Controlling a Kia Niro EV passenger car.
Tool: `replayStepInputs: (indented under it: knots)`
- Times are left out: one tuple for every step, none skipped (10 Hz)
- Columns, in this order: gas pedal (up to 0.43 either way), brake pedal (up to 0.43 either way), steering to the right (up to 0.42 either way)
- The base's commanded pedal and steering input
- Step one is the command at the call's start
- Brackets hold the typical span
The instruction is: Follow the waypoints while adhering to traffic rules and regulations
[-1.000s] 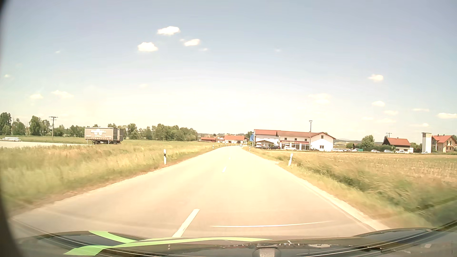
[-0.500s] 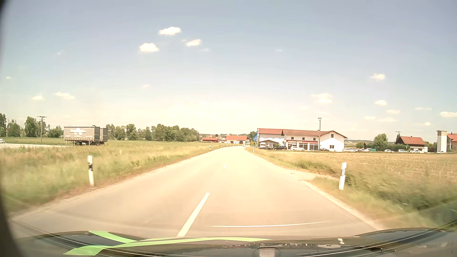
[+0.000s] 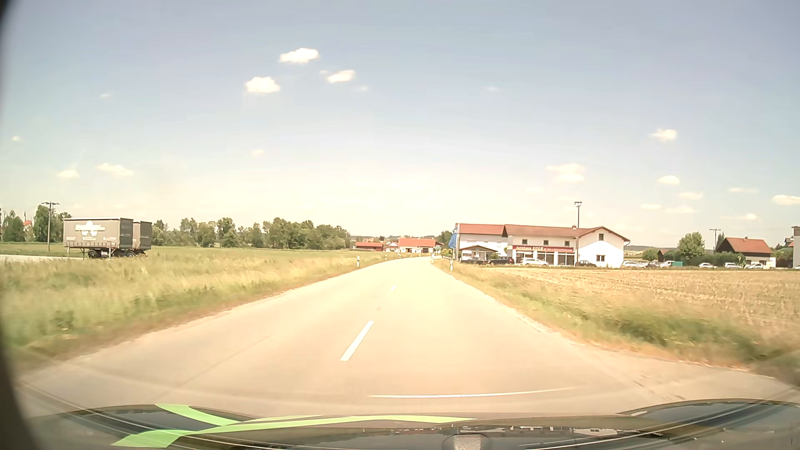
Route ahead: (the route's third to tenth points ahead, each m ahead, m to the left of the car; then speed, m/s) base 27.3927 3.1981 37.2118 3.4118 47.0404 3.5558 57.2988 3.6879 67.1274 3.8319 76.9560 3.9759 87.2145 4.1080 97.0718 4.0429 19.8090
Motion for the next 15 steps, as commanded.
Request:
replayStepInputs:
  knots:
    - [0.177,0.0,-0.005]
    - [0.189,0.0,-0.004]
    - [0.197,0.0,-0.003]
    - [0.197,0.0,-0.003]
    - [0.189,0.0,-0.003]
    - [0.177,0.0,-0.006]
    - [0.177,0.0,-0.006]
    - [0.177,0.0,-0.006]
    - [0.177,0.0,-0.002]
    - [0.177,0.0,-0.001]
    - [0.177,0.0,-0.001]
    - [0.177,0.0,-0.001]
    - [0.177,0.0,-0.001]
    - [0.177,0.0,-0.001]
    - [0.177,0.0,-0.001]
